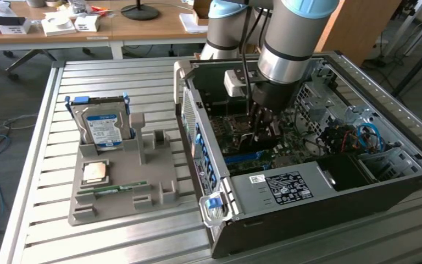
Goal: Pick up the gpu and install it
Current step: 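Insert the gpu into the slot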
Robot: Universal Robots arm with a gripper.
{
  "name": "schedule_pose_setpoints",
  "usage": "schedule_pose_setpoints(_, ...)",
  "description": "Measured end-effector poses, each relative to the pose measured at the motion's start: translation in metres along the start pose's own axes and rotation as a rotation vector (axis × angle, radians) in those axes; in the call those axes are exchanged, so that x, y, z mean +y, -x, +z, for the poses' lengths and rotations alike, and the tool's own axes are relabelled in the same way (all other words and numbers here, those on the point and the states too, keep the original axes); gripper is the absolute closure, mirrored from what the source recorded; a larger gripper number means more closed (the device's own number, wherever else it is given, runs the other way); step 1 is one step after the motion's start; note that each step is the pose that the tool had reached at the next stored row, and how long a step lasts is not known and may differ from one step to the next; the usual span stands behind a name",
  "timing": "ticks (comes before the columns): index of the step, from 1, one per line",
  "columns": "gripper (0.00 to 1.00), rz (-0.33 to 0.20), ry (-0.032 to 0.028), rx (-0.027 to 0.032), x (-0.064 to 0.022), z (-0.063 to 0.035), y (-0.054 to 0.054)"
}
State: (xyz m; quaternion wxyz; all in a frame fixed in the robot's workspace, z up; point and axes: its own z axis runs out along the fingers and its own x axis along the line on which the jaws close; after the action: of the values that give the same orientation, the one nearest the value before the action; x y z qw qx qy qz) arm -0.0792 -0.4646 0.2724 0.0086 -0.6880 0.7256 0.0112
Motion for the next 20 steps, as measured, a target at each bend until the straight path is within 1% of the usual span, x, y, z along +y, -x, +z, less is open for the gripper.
schedule_pose_setpoints(9, 0.74, -0.002, 0.0001, 0.0000, 0.0000, 0.0003, 0.0000)
schedule_pose_setpoints(20, 0.74, -0.003, -0.0001, -0.0004, -0.0001, 0.0042, -0.0001)
